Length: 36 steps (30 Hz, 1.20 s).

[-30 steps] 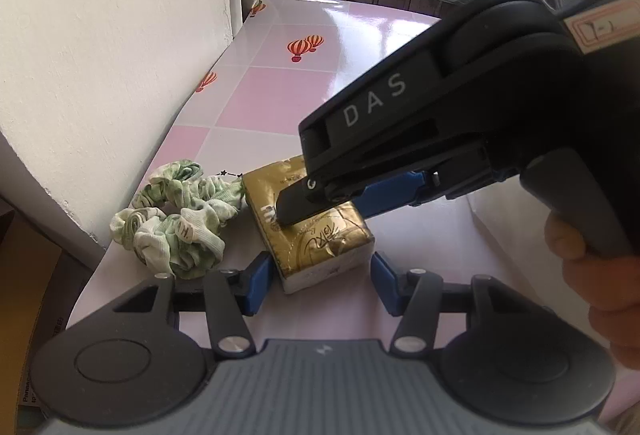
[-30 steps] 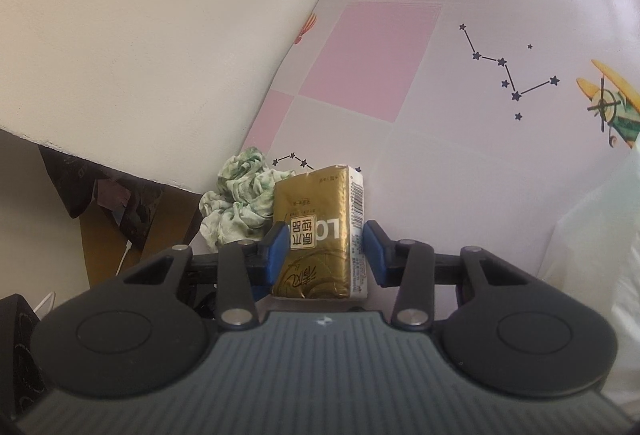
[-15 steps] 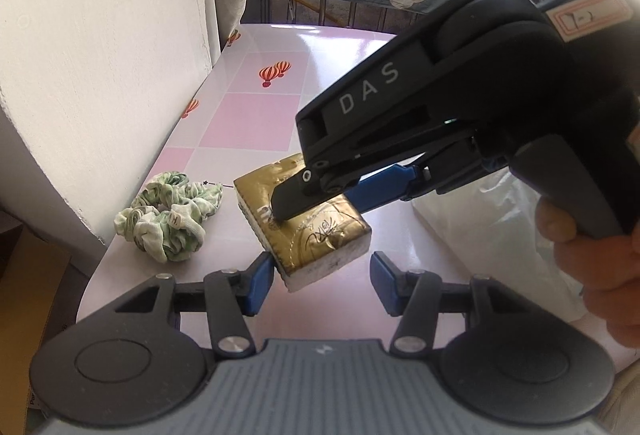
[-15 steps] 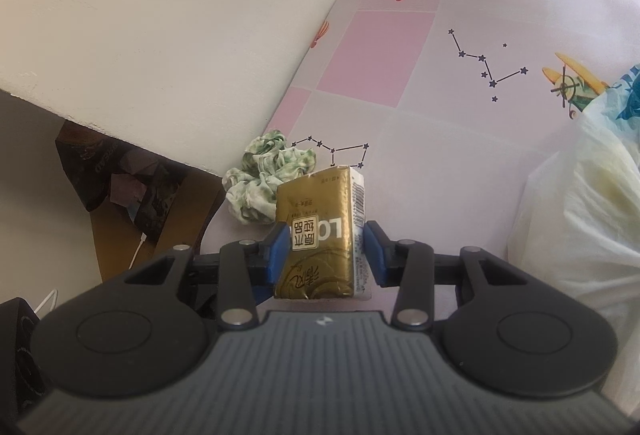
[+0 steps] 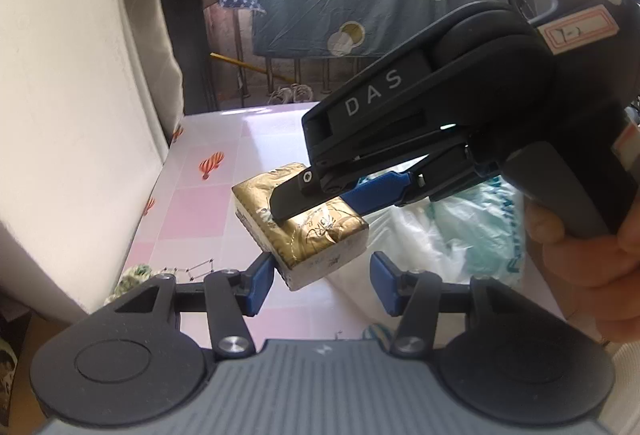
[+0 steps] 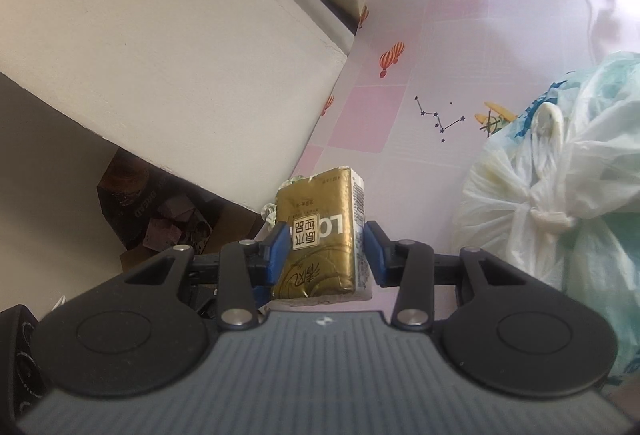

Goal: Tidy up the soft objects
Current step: 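Carry the juice box with the right tool into the box and release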

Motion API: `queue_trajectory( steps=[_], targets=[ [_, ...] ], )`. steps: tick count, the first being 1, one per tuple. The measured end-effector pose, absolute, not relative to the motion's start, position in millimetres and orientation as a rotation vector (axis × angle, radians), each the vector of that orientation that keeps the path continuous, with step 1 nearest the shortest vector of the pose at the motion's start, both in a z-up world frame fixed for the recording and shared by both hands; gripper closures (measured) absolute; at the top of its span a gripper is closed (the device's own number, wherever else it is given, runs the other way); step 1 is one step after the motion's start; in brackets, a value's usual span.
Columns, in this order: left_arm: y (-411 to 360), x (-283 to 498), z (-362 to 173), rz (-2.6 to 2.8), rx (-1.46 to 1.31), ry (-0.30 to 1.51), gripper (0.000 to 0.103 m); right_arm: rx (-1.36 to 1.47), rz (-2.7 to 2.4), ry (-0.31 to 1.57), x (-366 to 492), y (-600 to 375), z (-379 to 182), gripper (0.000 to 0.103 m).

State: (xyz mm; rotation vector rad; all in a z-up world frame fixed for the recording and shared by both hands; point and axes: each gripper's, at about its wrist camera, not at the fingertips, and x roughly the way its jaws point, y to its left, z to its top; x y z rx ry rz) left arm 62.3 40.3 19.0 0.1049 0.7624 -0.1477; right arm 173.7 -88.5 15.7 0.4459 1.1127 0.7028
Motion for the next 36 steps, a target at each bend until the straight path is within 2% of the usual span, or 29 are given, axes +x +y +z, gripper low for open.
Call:
queue_trajectory(
  steps=[5,13,22,30,36],
  targets=[
    [-12,66,39,-0.262,0.161,0.712,0.050,0.506,0.626,1.029,159,-162,41,0.063],
    [-141,70,49,-0.523,0.260,0.659,0.049,0.607,0.405,0.927,115,-324,63,0.063],
    [-254,70,19,-0.739,0.343,0.730,0.049,0.683,0.193,0.931,71,-449,34,0.062],
    [-256,86,-8,-0.708,0.376,0.815,0.047,0.684,0.153,1.077,86,-465,-26,0.062],
    [-228,98,6,-0.654,0.326,0.813,0.047,0.694,0.158,1.063,83,-463,-24,0.062]
  ],
)
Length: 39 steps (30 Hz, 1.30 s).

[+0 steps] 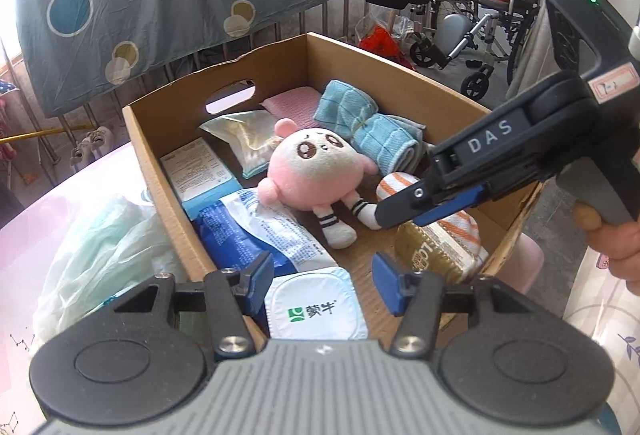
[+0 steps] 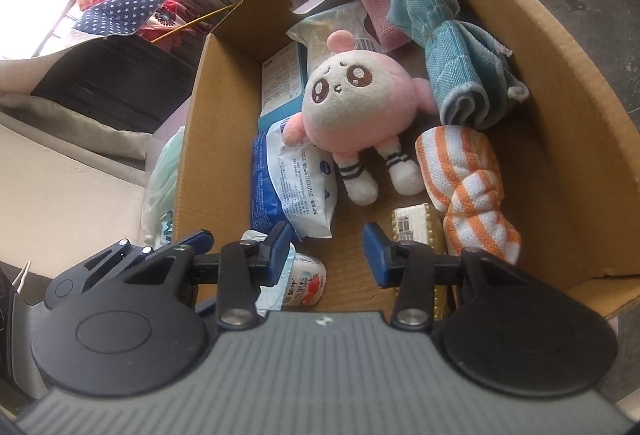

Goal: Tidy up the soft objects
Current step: 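Carry the juice box with the right tool into the box and release, then move the right tool back to the green floral scrunchie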

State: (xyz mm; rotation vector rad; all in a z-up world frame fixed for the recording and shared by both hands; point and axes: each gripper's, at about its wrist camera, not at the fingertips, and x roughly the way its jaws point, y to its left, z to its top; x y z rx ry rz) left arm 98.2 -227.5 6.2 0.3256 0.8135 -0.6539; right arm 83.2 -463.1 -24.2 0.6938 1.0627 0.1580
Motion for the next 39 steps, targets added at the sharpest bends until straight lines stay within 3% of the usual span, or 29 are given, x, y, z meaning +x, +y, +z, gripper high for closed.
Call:
queue_trajectory(
  steps=[10,20,28,34,39],
  targets=[
    [-159,96,26,-0.543,0.244,0.774,0.047,0.639,0.084,1.038,85,-457,-7,0.062],
    [-54,89,36,-0.344,0.185,0.771,0.047,0.572,-0.047,1.174,110,-454,-32,0.058],
    [15,82,29,-0.218,0.130,0.789,0.047,0.720,0.068,1.178,114,-433,-32,0.055],
    [49,70,20,-0.135,0.166,0.772,0.043,0.732,0.107,1.116,117,-417,-5,0.055],
    [80,64,4,-0.035,0.191,0.780,0.042,0.674,0.336,1.076,143,-344,23,0.053]
  ],
)
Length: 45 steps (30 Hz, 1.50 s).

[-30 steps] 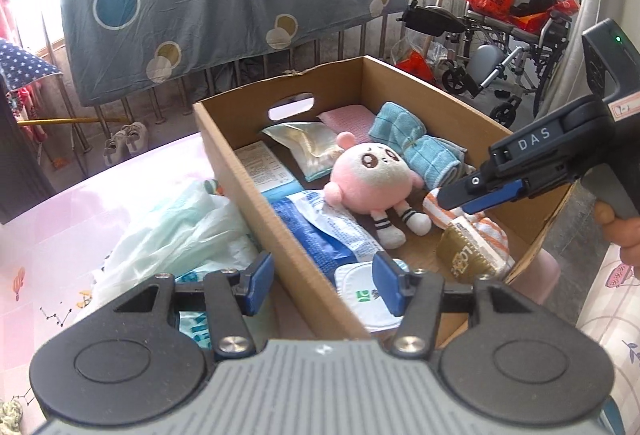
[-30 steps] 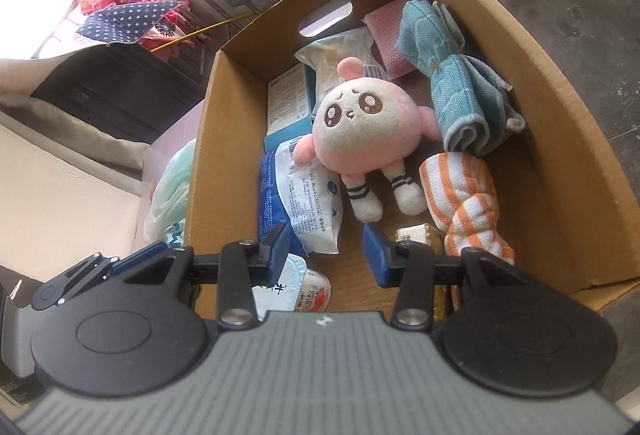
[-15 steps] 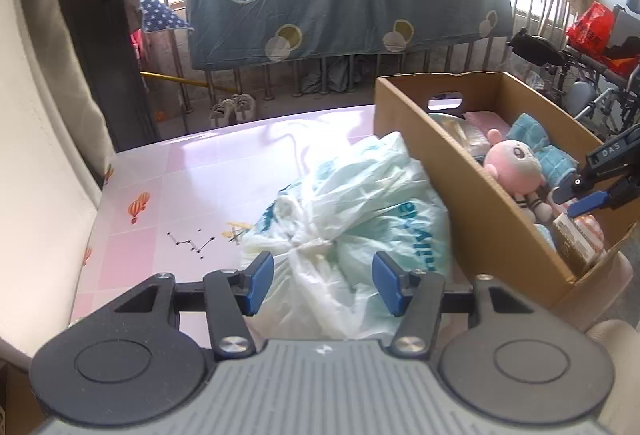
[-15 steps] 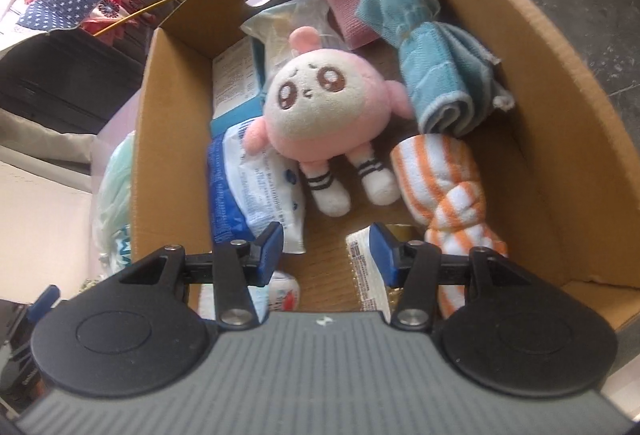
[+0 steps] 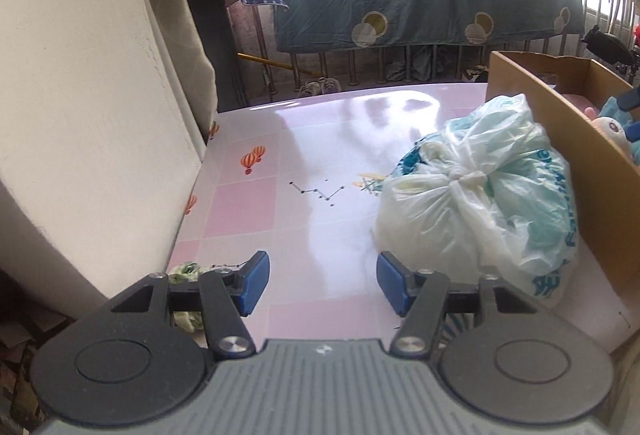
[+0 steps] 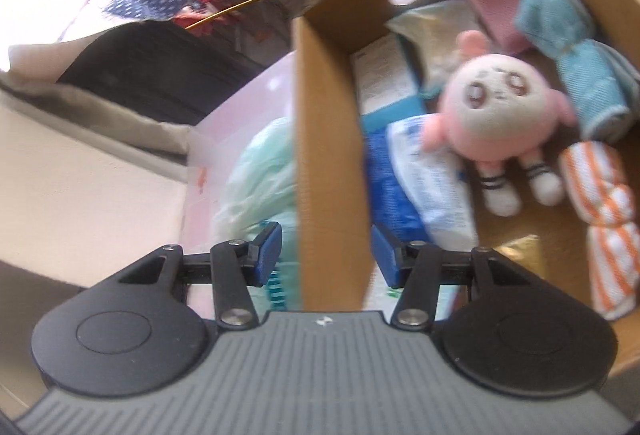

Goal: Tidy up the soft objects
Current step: 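Move the right tool back to the green floral scrunchie, then grasp the green floral scrunchie with the right tool, then carry the scrunchie with the right tool into the box and release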

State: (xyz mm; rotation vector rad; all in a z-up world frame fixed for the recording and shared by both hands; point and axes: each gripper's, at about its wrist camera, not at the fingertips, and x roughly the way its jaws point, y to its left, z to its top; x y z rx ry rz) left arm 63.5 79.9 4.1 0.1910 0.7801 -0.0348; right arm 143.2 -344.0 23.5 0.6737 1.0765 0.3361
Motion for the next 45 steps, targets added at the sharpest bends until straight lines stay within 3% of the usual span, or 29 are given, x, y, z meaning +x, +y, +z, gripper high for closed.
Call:
queue_trajectory(
  steps=[7,13,23,30,33,34,37,45],
  targets=[
    [118,63,-20,0.092,0.259,0.775,0.042,0.521,0.704,1.158,197,-176,23,0.052],
    [135,69,-47,0.132,0.315,0.804,0.042,0.395,0.936,1.254,240,-41,-9,0.052],
    [166,96,-76,0.172,0.301,0.874,0.043,0.222,1.037,1.324,276,79,-75,0.053],
    [183,102,-83,0.175,0.211,0.920,0.076,0.179,1.073,1.374,279,117,-115,0.052],
    [184,99,-82,0.171,0.195,0.912,0.084,0.163,1.097,1.373,270,119,-117,0.059],
    [183,97,-81,0.169,0.188,0.907,0.085,0.162,1.089,1.382,268,117,-117,0.067],
    [184,94,-77,0.155,0.146,0.906,0.087,0.178,1.052,1.398,266,109,-116,0.079],
    [151,70,-43,0.069,0.154,0.838,0.088,0.238,0.956,1.382,253,61,-85,0.089]
  ],
)
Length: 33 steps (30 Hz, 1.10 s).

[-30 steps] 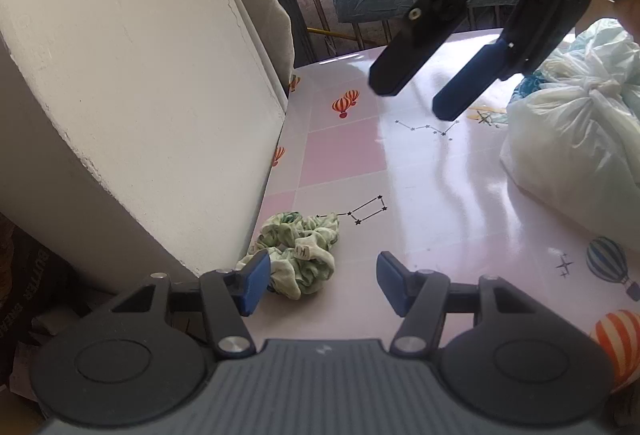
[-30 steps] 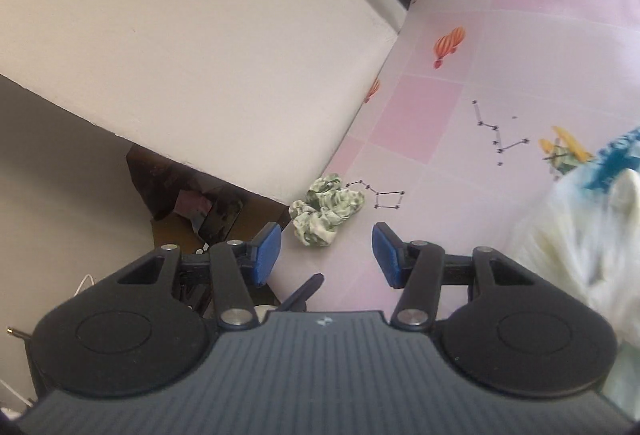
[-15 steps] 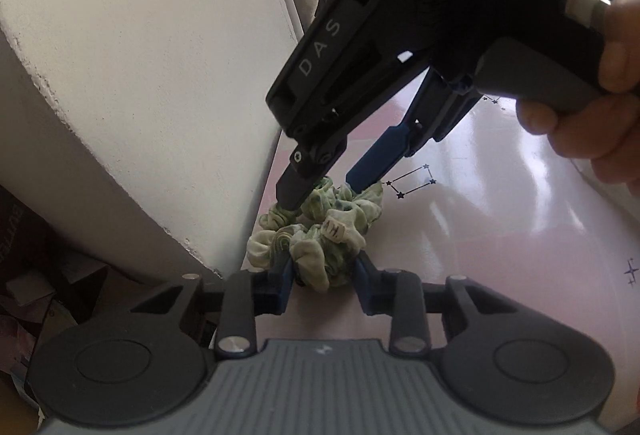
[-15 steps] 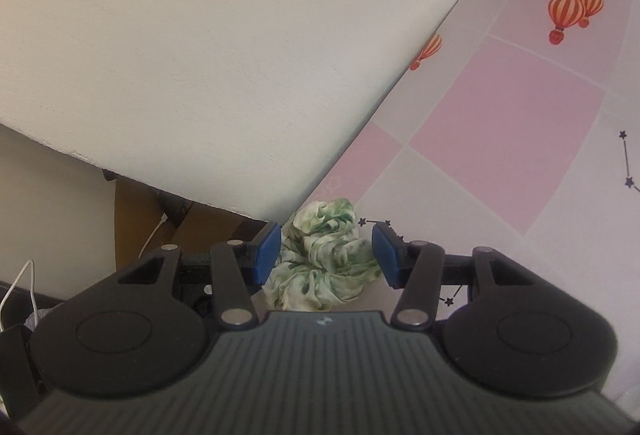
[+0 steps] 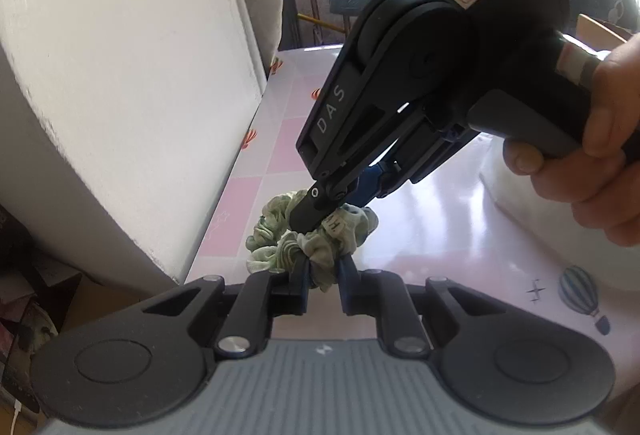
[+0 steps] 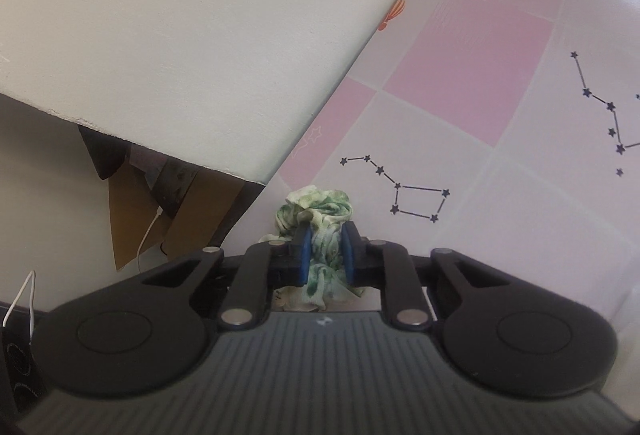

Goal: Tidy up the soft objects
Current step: 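Carry the scrunchie with the right tool into the box and release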

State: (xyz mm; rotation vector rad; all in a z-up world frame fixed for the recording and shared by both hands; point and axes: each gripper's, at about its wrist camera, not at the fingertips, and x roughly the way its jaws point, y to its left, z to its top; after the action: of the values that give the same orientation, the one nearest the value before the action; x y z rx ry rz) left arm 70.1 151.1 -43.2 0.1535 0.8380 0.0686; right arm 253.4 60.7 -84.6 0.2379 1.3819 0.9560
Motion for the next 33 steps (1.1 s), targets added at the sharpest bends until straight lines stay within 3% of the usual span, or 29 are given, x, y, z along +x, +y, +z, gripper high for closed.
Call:
queue_trajectory(
  steps=[7,16,26,33],
  targets=[
    [97,55,6,-0.061,0.200,0.713,0.087,0.377,0.857,1.247,233,-34,-25,0.090],
    [-49,48,55,-0.401,0.293,0.587,0.087,0.573,0.598,1.022,170,-233,34,0.090],
    [-244,46,48,-0.759,0.383,0.540,0.086,0.684,0.254,0.869,64,-451,52,0.090],
    [-312,50,13,-0.847,0.414,0.597,0.083,0.701,0.115,0.857,41,-521,22,0.090]
  ],
)
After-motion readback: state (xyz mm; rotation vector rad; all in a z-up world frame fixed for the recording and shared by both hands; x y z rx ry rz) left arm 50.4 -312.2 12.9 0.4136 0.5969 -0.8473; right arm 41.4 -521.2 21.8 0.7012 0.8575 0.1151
